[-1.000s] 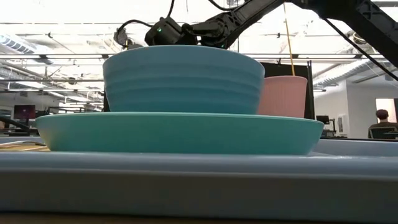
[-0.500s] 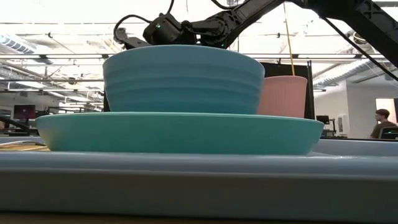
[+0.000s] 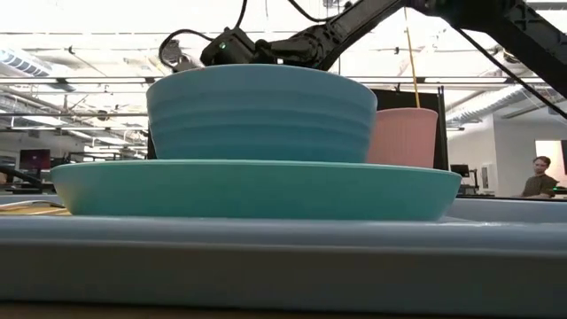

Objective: Set up tray
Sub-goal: Put the orange spoon on the yellow napkin to the right of the orange fork

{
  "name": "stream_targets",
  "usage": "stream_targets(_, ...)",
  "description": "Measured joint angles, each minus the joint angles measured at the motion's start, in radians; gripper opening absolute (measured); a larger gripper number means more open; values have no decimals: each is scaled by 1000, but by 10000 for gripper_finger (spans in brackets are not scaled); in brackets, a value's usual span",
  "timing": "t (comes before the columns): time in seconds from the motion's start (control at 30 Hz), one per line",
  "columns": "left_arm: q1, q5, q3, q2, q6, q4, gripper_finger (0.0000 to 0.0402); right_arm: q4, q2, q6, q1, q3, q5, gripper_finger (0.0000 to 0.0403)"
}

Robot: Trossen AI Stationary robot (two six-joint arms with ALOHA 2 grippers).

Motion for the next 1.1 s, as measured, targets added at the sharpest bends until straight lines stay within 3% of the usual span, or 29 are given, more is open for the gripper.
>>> stream_targets(0.53,8,26,0,0,-8,-5,63,72,-25,-86,7,-1,27,102)
stream_targets(0.67,31,32,0,0,-34,-5,63,68,-86,-153,23,0,28,77)
stream_targets(0.83,67,35,0,0,-21,-8,63,47,-174,-279,65,0,34,10)
stream_targets(1.1,115,50,0,0,-73,-4,62,-148,-315,-424,172,0,319,1)
